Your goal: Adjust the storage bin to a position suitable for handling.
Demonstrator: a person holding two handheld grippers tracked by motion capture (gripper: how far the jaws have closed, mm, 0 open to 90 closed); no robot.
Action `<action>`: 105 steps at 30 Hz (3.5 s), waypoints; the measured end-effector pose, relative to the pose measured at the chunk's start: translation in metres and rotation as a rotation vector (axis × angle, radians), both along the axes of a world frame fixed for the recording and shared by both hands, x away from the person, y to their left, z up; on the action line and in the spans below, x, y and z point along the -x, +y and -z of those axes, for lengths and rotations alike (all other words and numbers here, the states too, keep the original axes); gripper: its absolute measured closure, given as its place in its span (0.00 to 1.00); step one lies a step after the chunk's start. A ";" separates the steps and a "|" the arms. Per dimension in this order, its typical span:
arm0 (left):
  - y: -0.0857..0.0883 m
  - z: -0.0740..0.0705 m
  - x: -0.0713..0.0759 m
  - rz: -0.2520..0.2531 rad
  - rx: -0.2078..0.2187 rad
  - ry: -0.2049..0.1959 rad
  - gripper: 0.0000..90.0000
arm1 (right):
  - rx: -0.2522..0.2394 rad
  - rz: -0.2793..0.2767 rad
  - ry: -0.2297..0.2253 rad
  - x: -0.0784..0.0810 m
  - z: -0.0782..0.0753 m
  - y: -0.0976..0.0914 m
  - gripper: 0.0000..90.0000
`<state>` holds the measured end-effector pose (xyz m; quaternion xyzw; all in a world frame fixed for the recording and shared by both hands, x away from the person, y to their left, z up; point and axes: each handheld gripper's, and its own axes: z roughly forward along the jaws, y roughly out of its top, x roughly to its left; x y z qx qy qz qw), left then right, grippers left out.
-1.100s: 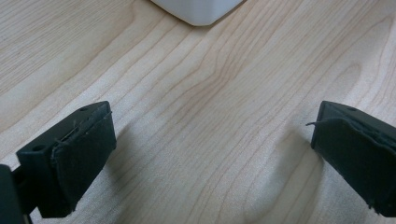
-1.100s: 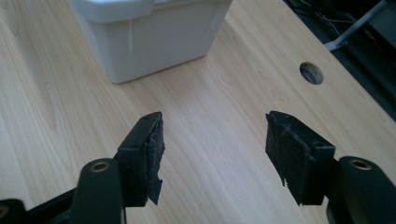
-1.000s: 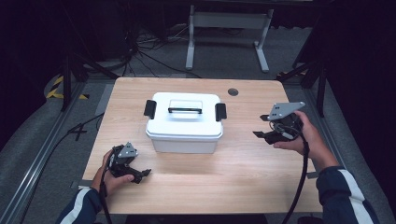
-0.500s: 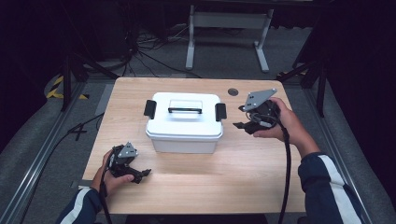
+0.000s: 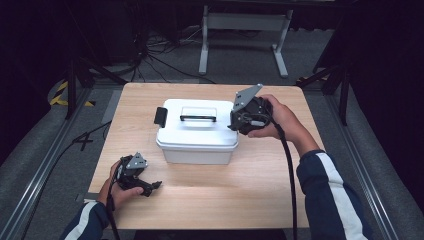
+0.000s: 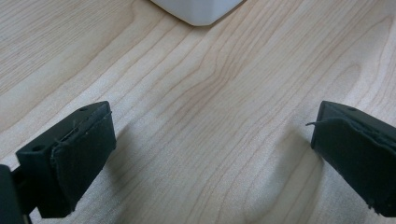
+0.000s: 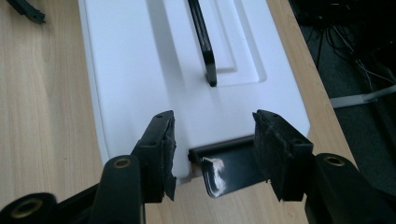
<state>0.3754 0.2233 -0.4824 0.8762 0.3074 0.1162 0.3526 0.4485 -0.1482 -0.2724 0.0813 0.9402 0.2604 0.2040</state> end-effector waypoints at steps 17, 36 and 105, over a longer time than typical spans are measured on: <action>0.000 0.000 -0.001 -0.001 0.000 -0.004 0.00 | 0.087 -0.066 0.026 -0.017 0.003 0.043 0.61; -0.002 0.000 0.001 -0.025 -0.004 0.002 0.01 | 0.187 -0.120 0.014 -0.028 0.011 0.087 0.87; -0.002 0.000 0.001 -0.026 -0.001 0.004 0.01 | 0.038 -0.102 -0.149 0.005 -0.040 -0.019 0.94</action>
